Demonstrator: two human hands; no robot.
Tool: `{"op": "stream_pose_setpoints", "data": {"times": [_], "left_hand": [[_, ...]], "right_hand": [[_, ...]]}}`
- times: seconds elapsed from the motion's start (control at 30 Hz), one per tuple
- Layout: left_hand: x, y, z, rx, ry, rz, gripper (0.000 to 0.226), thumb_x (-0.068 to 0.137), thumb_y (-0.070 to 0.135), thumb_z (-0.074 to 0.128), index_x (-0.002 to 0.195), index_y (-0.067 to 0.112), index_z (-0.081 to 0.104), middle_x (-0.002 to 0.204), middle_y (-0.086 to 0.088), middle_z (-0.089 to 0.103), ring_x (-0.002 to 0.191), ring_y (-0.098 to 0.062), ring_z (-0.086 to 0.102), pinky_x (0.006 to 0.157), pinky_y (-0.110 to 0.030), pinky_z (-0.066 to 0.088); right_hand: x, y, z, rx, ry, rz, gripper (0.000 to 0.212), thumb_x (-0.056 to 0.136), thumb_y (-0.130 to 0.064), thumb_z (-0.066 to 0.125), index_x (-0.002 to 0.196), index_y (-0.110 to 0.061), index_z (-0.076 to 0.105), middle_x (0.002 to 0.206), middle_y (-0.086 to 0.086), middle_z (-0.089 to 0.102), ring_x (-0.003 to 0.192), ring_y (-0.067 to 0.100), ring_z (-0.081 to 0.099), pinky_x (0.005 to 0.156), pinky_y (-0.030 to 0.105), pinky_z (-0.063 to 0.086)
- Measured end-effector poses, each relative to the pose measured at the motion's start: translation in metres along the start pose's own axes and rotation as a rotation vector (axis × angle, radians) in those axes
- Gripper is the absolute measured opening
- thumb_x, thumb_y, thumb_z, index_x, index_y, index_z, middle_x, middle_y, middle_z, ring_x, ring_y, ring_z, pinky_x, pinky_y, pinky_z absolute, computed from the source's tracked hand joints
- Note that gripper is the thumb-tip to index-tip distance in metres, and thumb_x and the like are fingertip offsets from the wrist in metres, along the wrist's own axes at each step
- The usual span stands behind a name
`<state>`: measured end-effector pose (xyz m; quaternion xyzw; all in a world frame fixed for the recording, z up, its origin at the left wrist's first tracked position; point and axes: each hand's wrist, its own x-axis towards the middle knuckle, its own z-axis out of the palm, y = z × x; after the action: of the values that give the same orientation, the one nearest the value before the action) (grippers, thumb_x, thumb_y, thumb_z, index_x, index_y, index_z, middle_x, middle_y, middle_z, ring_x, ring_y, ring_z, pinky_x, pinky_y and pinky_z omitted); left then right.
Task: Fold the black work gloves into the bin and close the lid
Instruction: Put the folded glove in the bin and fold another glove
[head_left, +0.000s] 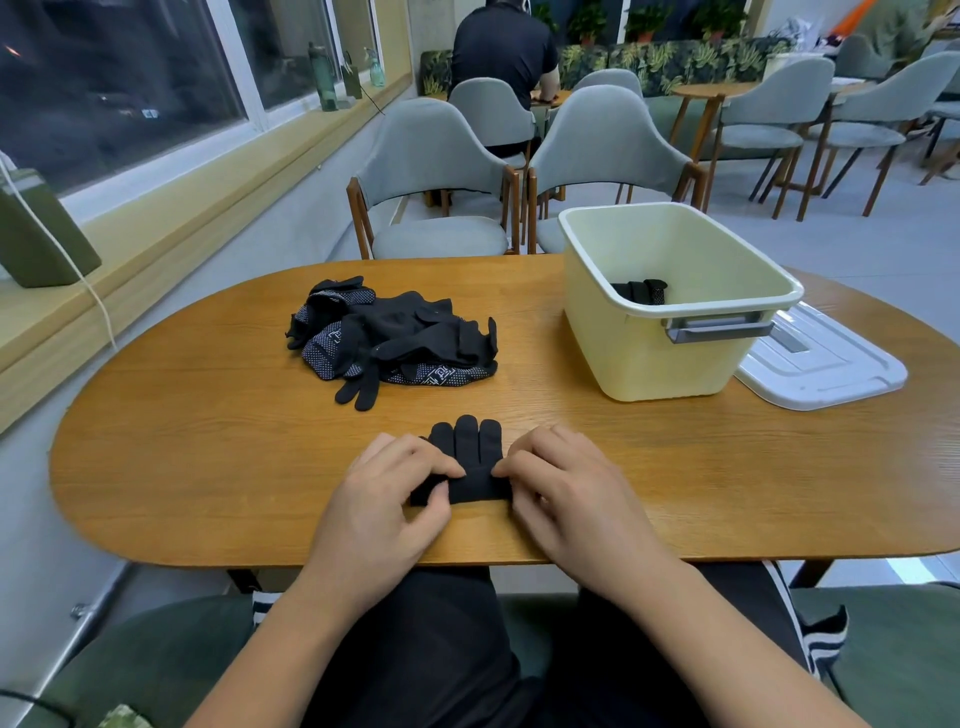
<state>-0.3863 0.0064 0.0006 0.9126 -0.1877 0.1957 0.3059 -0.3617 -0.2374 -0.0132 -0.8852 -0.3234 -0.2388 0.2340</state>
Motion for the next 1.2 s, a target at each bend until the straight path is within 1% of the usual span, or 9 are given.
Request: {"op": "stream_pose_setpoints", "data": {"times": [0.1,0.23,0.4,0.53,0.6,0.67,0.83,1.07,1.2], "left_hand": [[0.000,-0.003,0.000,0.016,-0.030,0.014,0.026,0.091,0.020,0.077,0.114,0.031,0.073,0.111,0.025,0.061,0.112,-0.009,0.059,0.092,-0.034,0.052],[0.002,-0.004,0.002,0.044,-0.085,-0.010,0.034,0.090,0.025,0.077,0.121,0.035,0.068,0.116,0.027,0.056,0.117,-0.005,0.055,0.096,-0.034,0.052],[0.001,-0.004,0.001,0.015,-0.082,-0.018,0.032,0.088,0.025,0.076,0.118,0.035,0.069,0.113,0.027,0.059,0.114,-0.005,0.058,0.095,-0.031,0.051],[0.000,-0.002,0.000,-0.015,-0.083,-0.015,0.026,0.087,0.031,0.068,0.113,0.035,0.068,0.108,0.026,0.062,0.110,-0.004,0.060,0.092,-0.031,0.052],[0.000,-0.002,0.000,-0.035,-0.083,-0.026,0.024,0.089,0.031,0.067,0.112,0.036,0.068,0.107,0.025,0.063,0.110,-0.006,0.061,0.092,-0.032,0.052],[0.000,-0.003,0.001,-0.048,-0.077,-0.035,0.021,0.090,0.031,0.066,0.110,0.036,0.068,0.106,0.025,0.064,0.110,-0.006,0.062,0.092,-0.032,0.052],[0.001,-0.002,0.001,-0.050,-0.077,-0.076,0.018,0.093,0.032,0.064,0.110,0.039,0.068,0.106,0.026,0.064,0.109,-0.007,0.062,0.091,-0.031,0.052],[0.006,-0.005,0.005,-0.028,-0.077,-0.128,0.016,0.103,0.036,0.058,0.113,0.041,0.070,0.109,0.028,0.060,0.111,-0.003,0.058,0.087,-0.028,0.050],[0.009,-0.007,0.007,0.023,-0.035,-0.160,0.023,0.103,0.041,0.058,0.119,0.038,0.075,0.110,0.026,0.054,0.116,-0.004,0.051,0.090,-0.026,0.046]], "right_hand": [[0.000,-0.001,-0.001,0.012,-0.020,0.018,0.015,0.101,-0.024,0.066,0.114,-0.019,0.071,0.111,-0.006,0.063,0.104,0.023,0.059,0.088,0.039,0.048],[0.002,0.001,0.000,0.006,-0.114,0.071,0.027,0.099,-0.036,0.069,0.124,-0.025,0.067,0.119,-0.011,0.061,0.112,0.018,0.058,0.091,0.028,0.039],[0.002,0.003,0.001,0.050,-0.120,0.106,0.026,0.097,-0.035,0.069,0.122,-0.026,0.068,0.116,-0.013,0.064,0.111,0.016,0.059,0.091,0.022,0.033],[0.002,-0.003,-0.003,0.095,-0.105,0.127,0.023,0.091,-0.034,0.069,0.113,-0.026,0.066,0.105,-0.013,0.064,0.101,0.013,0.057,0.090,0.026,0.042],[0.002,-0.005,-0.006,0.107,-0.113,0.132,0.020,0.093,-0.033,0.067,0.111,-0.027,0.063,0.103,-0.014,0.062,0.099,0.011,0.054,0.088,0.026,0.040],[0.003,-0.005,-0.007,0.103,-0.125,0.130,0.016,0.095,-0.033,0.066,0.110,-0.027,0.062,0.101,-0.013,0.060,0.097,0.012,0.052,0.085,0.026,0.039],[0.003,-0.004,-0.005,0.119,-0.125,0.167,0.013,0.098,-0.035,0.064,0.108,-0.028,0.062,0.102,-0.014,0.057,0.099,0.012,0.052,0.084,0.033,0.048],[0.003,0.003,0.002,0.182,-0.078,0.241,0.023,0.104,-0.043,0.059,0.114,-0.027,0.071,0.109,-0.015,0.059,0.108,0.012,0.058,0.089,0.038,0.053],[0.005,0.005,0.004,0.172,-0.087,0.294,0.029,0.107,-0.047,0.055,0.118,-0.028,0.075,0.111,-0.015,0.062,0.110,0.012,0.056,0.092,0.037,0.052]]}}
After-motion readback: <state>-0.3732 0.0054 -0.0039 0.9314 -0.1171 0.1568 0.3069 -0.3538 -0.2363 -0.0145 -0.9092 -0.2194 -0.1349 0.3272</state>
